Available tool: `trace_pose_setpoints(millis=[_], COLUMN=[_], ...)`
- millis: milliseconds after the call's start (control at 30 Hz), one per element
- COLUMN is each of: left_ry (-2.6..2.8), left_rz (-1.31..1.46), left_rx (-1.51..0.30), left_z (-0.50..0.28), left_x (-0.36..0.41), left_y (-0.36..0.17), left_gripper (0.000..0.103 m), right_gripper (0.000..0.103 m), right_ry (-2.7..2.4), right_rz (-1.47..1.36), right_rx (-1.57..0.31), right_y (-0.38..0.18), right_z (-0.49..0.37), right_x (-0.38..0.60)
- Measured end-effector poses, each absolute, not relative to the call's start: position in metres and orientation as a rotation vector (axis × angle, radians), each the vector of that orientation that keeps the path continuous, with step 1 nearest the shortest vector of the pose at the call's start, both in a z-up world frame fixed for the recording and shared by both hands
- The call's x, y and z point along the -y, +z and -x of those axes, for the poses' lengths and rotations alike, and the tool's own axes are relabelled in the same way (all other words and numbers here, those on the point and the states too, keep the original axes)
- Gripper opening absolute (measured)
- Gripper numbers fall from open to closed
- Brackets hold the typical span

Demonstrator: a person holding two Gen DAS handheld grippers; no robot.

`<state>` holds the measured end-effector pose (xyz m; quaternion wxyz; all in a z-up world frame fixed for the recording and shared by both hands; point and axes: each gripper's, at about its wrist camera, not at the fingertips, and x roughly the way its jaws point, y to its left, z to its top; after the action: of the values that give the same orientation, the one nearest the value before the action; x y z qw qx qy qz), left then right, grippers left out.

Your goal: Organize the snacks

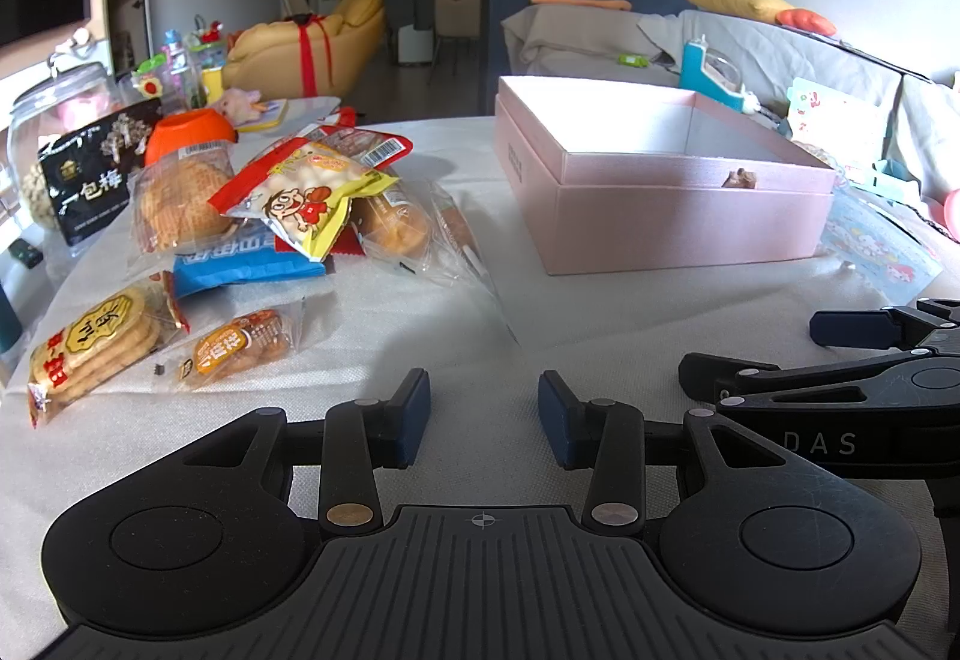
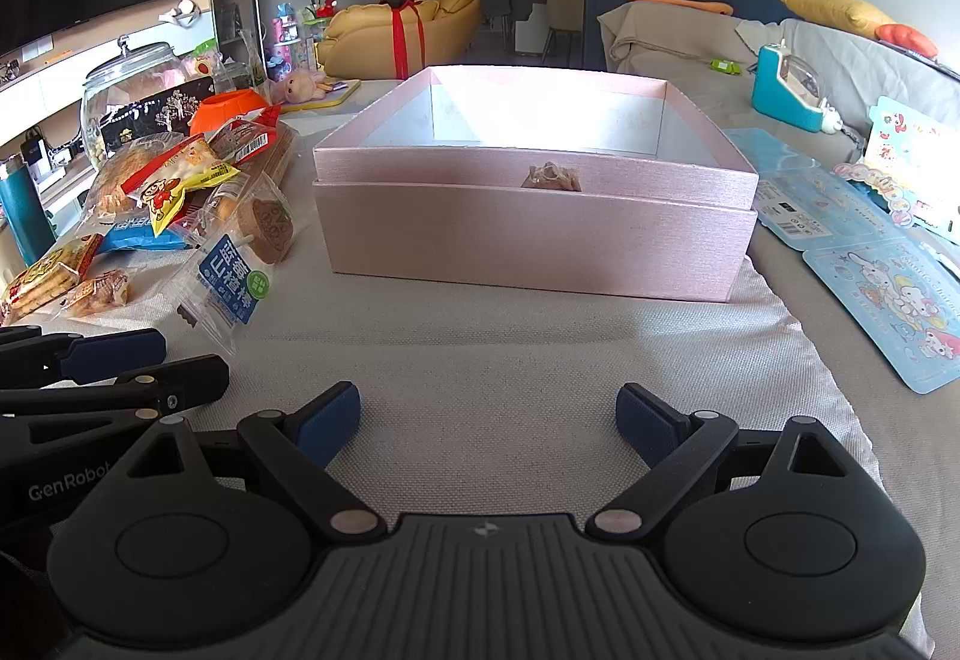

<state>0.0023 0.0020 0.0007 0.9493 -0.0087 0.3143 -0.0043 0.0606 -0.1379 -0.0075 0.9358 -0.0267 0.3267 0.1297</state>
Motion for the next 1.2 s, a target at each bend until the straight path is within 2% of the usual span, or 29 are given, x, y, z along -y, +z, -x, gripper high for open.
trace_pose_setpoints(millis=[433,533,700,833,900,1033,1200], left_ry=[-0.049,-0.162,-0.19,-0.095,-0.048,0.043,0.155], left_rz=[0.042,0.032,0.066,0.024,0.031,0.153,0.256], left_rx=[-0.638,-0.691,-0.668,-0.634,-0.651,-0.693,-0.763], left_z=[0.0,-0.002,0.003,-0.001,-0.005,-0.014,-0.022], left_x=[-0.007,-0.016,-0.056,-0.097,-0.119,-0.169,-0.206], left_y=[0.002,0.012,0.05,0.068,0.07,0.064,0.039], left_gripper=[0.044,0.043,0.043,0.043,0.043,0.043,0.044], right_gripper=[0.093,0.096,0.097,0.101,0.1,0.092,0.091], right_ry=[0.266,0.296,0.324,0.327,0.356,0.411,0.517], right_rz=[0.053,0.062,0.07,0.108,0.137,0.163,0.162], right_rx=[-0.668,-0.71,-0.847,-0.863,-0.856,-0.839,-0.792], right_y=[-0.008,-0.005,0.007,0.005,0.006,0.011,0.021], right_z=[-0.061,-0.066,-0.087,-0.081,-0.084,-0.086,-0.079], right_x=[0.138,0.138,0.134,0.132,0.127,0.115,0.096])
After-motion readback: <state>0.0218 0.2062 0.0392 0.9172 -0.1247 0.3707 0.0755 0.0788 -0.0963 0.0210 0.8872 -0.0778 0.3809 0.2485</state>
